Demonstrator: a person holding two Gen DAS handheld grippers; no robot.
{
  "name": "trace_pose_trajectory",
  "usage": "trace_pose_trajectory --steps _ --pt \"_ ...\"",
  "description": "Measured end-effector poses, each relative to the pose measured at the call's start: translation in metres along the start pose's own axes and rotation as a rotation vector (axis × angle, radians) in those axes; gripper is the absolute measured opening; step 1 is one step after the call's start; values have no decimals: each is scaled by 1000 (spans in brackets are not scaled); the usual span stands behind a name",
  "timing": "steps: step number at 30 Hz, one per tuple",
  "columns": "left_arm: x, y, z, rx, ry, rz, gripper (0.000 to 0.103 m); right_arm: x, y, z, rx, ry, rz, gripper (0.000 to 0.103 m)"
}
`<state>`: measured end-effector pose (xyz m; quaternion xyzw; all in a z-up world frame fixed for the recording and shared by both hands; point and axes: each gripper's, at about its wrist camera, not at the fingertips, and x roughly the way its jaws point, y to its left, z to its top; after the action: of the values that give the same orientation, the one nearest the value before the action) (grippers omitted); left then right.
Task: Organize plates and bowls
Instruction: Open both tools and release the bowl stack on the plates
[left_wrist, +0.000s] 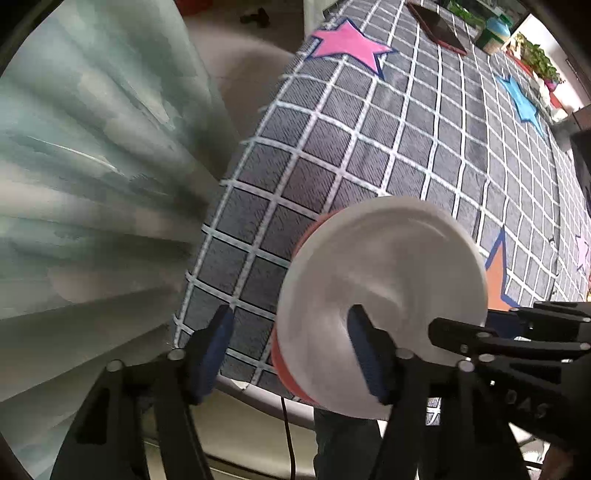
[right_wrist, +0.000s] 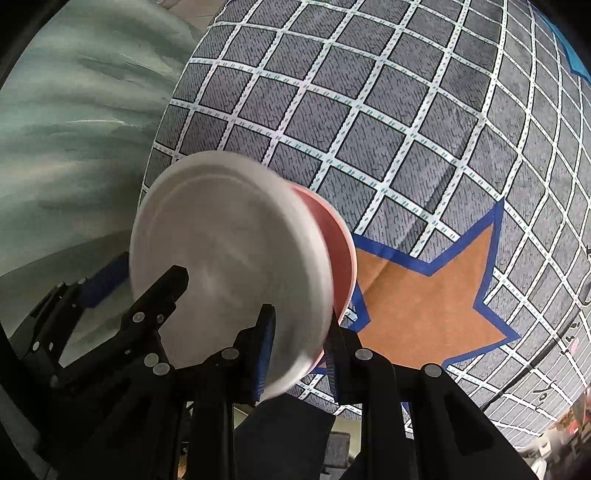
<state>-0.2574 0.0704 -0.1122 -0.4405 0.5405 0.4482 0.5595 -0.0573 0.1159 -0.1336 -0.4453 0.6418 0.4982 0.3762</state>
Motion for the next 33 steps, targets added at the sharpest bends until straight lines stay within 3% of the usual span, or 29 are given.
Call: trace_pose_trajectory --steps 3,4,7,10,11,14,15,16,22,33 --pt "-2 8 3 -13 -14 28 77 -8 -2 3 -5 -17 0 36" --pt "-3 11 3 -23 -17 21 81 -11 -1 4 -8 -30 -20 52" --pt "-6 14 1 -30 -18 -9 87 -25 -8 5 -12 -80 -57 78" --pt "-9 10 -1 -1 -35 1 90 -33 -13 8 -2 -92 -24 81" --pt "-11 7 -2 8 -37 -1 101 -36 -14 8 -3 -99 -25 81" --pt "-15 -1 -6 38 -48 -21 103 -48 -19 8 -14 -114 -28 81" --pt "-17 -4 -6 48 -57 -19 103 -50 -19 8 -16 -118 -27 84" --pt "-19 -7 -7 62 -73 -12 103 -57 -17 -2 -18 -120 -28 103" --pt "-25 -13 -5 106 -88 1 103 -83 -9 -25 -19 -179 -61 103" --pt "-35 -21 -9 118 -97 5 103 -97 -6 -32 -27 -203 -80 103"
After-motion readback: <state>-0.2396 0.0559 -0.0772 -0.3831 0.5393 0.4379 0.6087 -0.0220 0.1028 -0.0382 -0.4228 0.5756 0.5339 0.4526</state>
